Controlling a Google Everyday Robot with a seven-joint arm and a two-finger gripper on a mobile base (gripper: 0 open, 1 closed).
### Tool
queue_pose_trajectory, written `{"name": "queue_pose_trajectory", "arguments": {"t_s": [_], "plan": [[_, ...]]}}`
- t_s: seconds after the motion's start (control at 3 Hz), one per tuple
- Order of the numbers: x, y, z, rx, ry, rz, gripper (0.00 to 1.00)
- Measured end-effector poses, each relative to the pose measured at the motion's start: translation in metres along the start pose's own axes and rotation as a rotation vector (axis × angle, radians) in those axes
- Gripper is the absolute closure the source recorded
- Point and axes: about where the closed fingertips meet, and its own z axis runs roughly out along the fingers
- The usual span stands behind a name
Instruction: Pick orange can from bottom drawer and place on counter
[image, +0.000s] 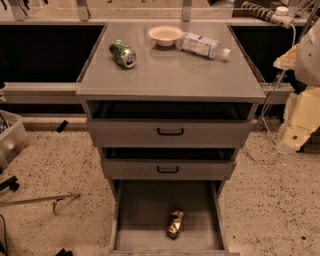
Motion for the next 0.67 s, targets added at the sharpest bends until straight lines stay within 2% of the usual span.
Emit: {"name": "queue_pose_trajectory", "arguments": {"t_s": [0.33, 0.67], "plan": [[0.000, 0.000, 0.000, 0.000, 0.000, 0.000, 0.00], [-0.002, 0.011, 0.033, -0.024, -0.015, 0.019, 0.00]]}}
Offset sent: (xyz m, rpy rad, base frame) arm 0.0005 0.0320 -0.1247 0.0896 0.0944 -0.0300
